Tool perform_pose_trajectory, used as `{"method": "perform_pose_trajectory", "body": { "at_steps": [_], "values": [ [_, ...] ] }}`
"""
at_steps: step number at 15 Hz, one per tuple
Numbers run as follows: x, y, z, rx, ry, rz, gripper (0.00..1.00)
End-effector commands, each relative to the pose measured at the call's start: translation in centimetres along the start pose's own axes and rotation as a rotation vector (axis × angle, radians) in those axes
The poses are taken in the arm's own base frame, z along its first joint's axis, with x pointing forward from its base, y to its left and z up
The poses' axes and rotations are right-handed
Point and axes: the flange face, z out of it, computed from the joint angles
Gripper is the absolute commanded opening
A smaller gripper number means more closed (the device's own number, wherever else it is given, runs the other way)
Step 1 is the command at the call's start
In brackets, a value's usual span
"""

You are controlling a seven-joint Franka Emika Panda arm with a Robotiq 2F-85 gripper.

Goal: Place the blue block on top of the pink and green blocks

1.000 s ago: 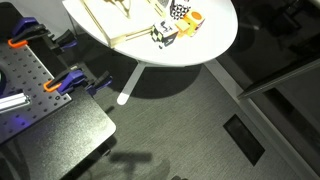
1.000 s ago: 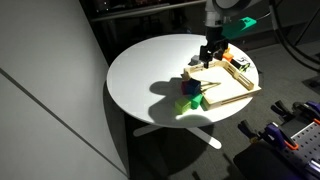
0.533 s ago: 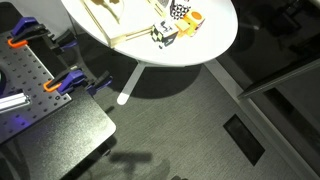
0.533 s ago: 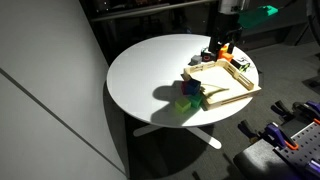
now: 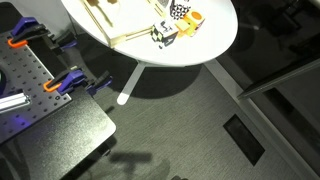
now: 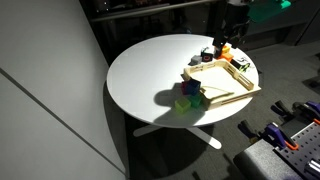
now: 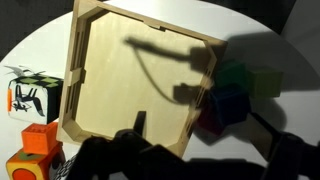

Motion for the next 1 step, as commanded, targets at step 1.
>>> {"method": "perform_pose_trajectory", "body": {
  "at_steps": [1],
  "values": [
    [0.02,-0.03,0.16,0.000,-0.005,-0.001,1.00]
  ]
}}
